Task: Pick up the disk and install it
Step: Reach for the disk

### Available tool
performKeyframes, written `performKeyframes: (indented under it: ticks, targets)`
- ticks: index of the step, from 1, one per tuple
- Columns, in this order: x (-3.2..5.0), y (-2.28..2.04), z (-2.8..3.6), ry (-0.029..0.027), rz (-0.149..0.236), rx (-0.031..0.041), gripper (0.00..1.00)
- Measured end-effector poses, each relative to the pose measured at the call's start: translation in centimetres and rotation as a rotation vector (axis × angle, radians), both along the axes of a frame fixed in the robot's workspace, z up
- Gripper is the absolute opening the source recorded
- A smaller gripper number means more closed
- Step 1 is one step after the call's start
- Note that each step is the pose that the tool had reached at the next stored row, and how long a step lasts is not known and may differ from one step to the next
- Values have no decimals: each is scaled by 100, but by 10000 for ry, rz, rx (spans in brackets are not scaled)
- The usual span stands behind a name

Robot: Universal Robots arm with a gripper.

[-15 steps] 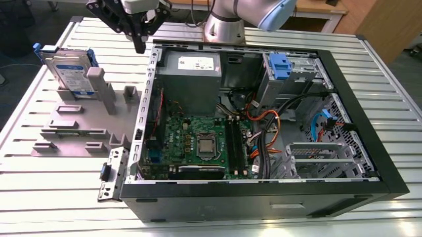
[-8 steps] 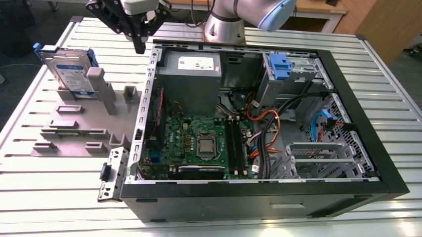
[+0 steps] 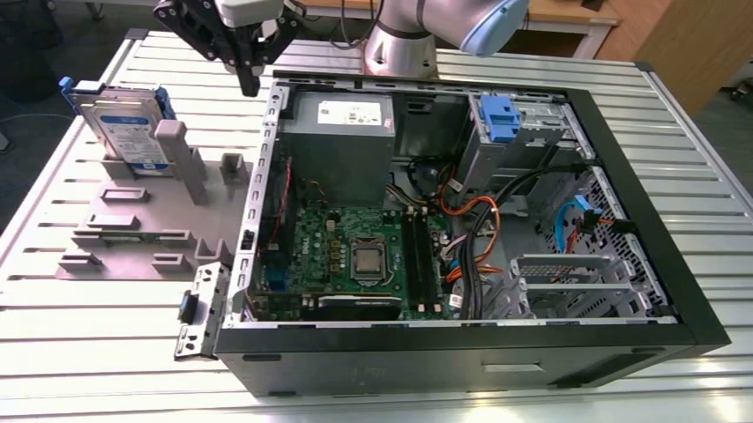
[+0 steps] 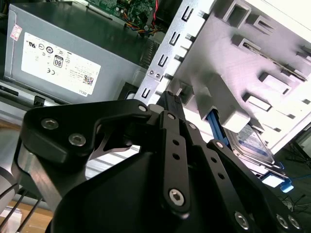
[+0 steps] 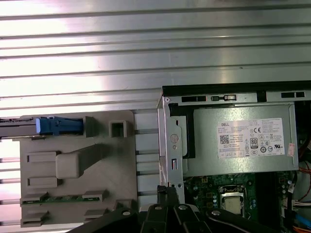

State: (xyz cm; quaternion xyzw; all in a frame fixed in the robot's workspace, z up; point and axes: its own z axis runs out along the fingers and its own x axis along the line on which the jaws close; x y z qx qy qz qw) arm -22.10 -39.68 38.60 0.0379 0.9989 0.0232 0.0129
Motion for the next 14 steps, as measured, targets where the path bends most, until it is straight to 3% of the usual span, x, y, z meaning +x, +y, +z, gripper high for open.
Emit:
performKeyframes:
  ticks: [8, 14]
  targets:
    - [-157, 36, -13, -1, -22, 0, 11]
    - [-165, 148, -20, 0, -24, -1, 11]
